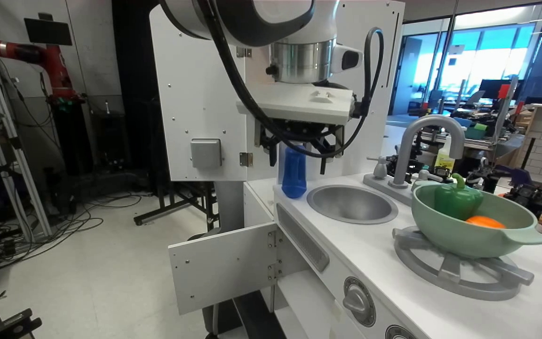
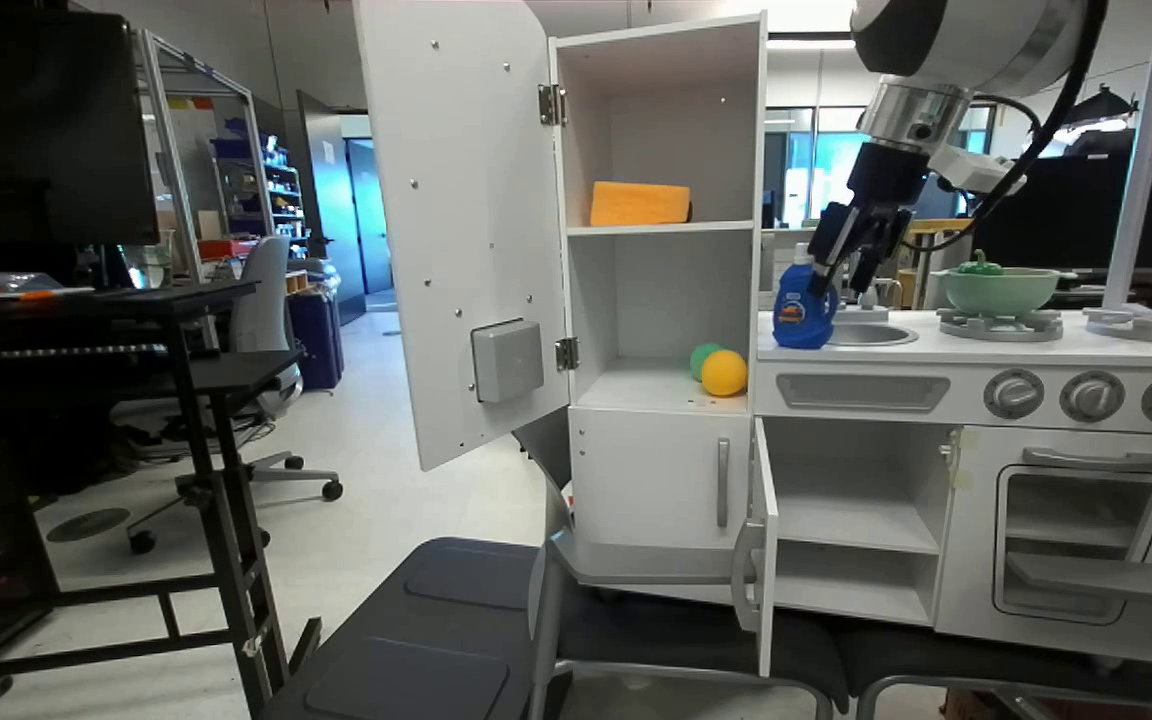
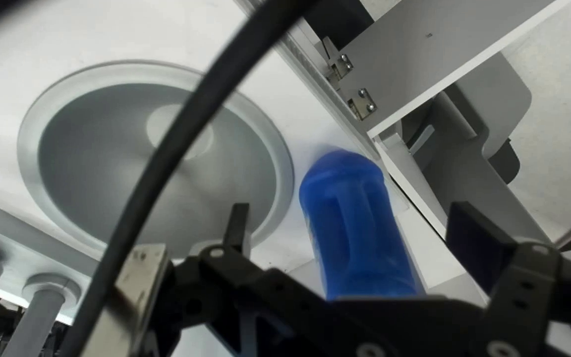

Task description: Open top cabinet door then put the blue container and the green pepper in the bottom compartment of the top cabinet respectively

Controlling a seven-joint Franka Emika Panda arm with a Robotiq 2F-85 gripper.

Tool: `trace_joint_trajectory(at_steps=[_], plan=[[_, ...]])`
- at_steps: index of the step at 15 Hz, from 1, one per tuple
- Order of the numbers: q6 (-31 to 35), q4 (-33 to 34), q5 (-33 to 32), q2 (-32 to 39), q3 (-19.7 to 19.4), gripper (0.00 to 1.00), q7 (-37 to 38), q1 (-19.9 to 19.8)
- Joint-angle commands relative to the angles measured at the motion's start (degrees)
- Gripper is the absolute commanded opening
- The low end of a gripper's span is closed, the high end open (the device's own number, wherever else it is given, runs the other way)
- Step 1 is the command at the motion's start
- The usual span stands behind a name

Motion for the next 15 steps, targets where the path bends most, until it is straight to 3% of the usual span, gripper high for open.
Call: trace_joint_trajectory(at_steps=[1, 11, 12, 13, 15], plan=[[-3.0, 6.6, -0.5, 3.8, 0.6, 1.00, 1.2, 0.2], [-5.2, 13.2, -0.8, 7.8, 1.3, 0.98, 1.2, 0.4], [-5.2, 13.2, -0.7, 8.0, 1.5, 0.74, 0.9, 0.3], [-5.0, 13.8, -0.7, 8.6, 1.6, 0.73, 0.8, 0.3], [-5.1, 14.6, -1.0, 9.1, 1.6, 0.62, 1.1, 0.6]])
